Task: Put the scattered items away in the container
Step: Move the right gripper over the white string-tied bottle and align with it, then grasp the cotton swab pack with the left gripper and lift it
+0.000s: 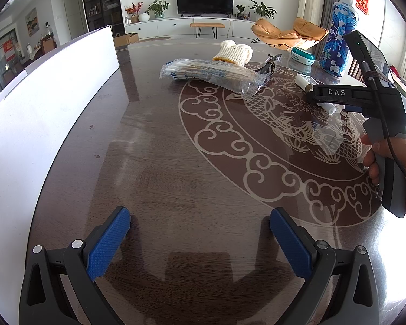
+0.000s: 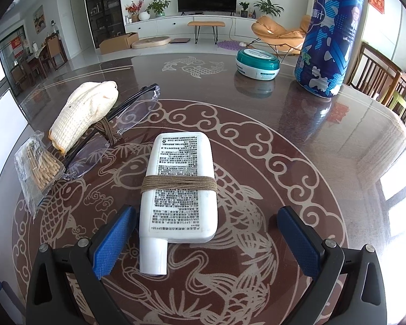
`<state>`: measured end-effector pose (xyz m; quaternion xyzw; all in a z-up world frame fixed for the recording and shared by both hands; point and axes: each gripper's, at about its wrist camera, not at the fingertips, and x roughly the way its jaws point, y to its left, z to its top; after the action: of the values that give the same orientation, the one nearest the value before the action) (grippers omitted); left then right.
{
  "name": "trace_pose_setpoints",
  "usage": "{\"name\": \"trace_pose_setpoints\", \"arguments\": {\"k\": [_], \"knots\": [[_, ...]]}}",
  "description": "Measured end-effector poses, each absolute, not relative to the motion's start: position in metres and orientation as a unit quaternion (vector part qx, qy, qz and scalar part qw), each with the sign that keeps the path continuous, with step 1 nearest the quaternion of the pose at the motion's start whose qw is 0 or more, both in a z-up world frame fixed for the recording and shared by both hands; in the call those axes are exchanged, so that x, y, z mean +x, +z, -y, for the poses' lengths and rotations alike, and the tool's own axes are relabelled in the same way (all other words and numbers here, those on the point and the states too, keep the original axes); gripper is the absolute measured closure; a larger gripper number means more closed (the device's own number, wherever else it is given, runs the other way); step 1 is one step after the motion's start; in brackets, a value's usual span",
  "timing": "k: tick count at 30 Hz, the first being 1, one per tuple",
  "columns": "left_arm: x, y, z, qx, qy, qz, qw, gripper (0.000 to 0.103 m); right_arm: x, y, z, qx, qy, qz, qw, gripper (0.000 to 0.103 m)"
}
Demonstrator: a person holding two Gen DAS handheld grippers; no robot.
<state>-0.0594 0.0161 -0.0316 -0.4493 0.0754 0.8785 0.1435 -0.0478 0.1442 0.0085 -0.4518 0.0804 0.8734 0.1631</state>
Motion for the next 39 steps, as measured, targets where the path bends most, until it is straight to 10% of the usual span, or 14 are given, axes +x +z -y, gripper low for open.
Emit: {"name": "trace_pose_setpoints", "arguments": {"k": [15,21,39], "knots": [[-0.06,-0.032,-0.016,-0.449,0.879,-0.075,0.144,0.0,-0.114,0.032,-0.091,-0.489,0.865,0.013,0.115,0.0],[-0.06,-0.032,-0.016,-0.45,0.878,-0.075,0.144,0.0,-0.086,0.054,-0.021,-0.426,0.897,0.033,-0.111,0.003],[-0.062,-0.032,-0.016,-0.45,0.878,-0.075,0.143,0.0,-0.048,0.016,-0.151,-0.461,0.88,-0.059,0.097,0.001]]}}
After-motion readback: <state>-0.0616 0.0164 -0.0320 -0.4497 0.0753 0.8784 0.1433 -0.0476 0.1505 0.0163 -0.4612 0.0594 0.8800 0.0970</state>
